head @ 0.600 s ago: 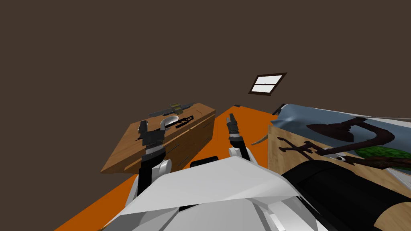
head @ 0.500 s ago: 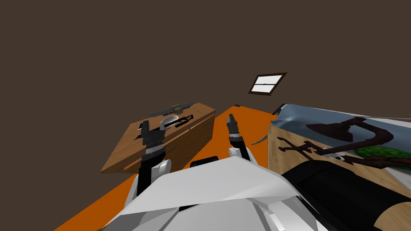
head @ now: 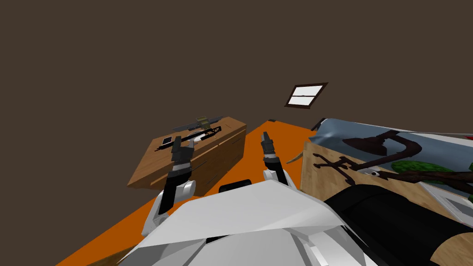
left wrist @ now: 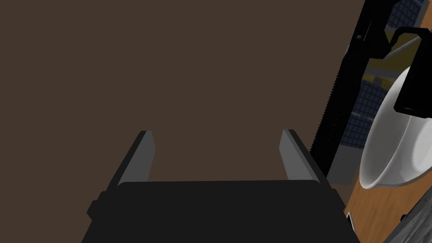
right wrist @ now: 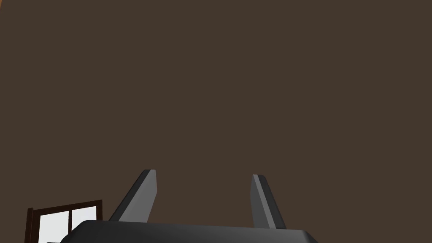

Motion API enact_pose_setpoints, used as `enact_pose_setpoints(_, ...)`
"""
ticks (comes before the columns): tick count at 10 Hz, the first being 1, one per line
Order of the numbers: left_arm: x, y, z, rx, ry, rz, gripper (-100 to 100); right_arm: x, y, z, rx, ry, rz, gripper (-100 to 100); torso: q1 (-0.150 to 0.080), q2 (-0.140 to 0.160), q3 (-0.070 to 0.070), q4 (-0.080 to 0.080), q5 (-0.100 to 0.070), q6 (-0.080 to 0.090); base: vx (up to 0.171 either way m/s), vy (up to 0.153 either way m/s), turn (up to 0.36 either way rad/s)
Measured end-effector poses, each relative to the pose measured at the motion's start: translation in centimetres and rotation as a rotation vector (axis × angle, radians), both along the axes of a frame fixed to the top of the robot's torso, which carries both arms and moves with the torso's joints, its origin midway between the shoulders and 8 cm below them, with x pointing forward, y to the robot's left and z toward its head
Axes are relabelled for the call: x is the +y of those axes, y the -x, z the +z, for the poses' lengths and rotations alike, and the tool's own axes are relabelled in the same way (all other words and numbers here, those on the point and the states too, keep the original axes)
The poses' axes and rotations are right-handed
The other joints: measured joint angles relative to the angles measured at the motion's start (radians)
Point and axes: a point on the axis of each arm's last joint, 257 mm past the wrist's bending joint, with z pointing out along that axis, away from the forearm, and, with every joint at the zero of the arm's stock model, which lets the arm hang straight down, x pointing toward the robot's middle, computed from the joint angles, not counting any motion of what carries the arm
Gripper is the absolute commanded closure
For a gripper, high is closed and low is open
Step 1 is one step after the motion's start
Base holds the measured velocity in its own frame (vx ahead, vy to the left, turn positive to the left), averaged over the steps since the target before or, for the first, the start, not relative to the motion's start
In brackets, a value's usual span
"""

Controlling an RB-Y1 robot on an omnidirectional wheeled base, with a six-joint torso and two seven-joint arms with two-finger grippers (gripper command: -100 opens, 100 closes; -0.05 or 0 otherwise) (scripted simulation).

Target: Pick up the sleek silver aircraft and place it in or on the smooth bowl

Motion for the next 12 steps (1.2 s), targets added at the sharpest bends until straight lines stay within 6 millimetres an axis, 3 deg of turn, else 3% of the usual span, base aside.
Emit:
enact_pose_setpoints(3,-0.2,-3.1,-1.5,0.073,-0.060,-0.020,-100,0.0,0.0,0.0,0.000,0.000,0.000,0,0.004,0.001,0.001,0.000,0.001,0.000,-0.150,0.049,-0.014)
enact_pose_setpoints(6,0.3,-5.0,-2.9,0.124,-0.095,-0.019,-100,0.0,0.0,0.0,0.000,0.000,0.000,0,0.002,-0.006,-0.003,-0.001,0.000,0.000,-0.074,0.028,-0.016)
enact_pose_setpoints(12,3.0,-10.8,-5.2,0.260,-0.198,0.026,-100,0.0,0.0,0.0,0.000,0.000,0.000,0,0.002,-0.005,-0.003,-0.001,0.001,0.000,-0.098,0.043,-0.033)
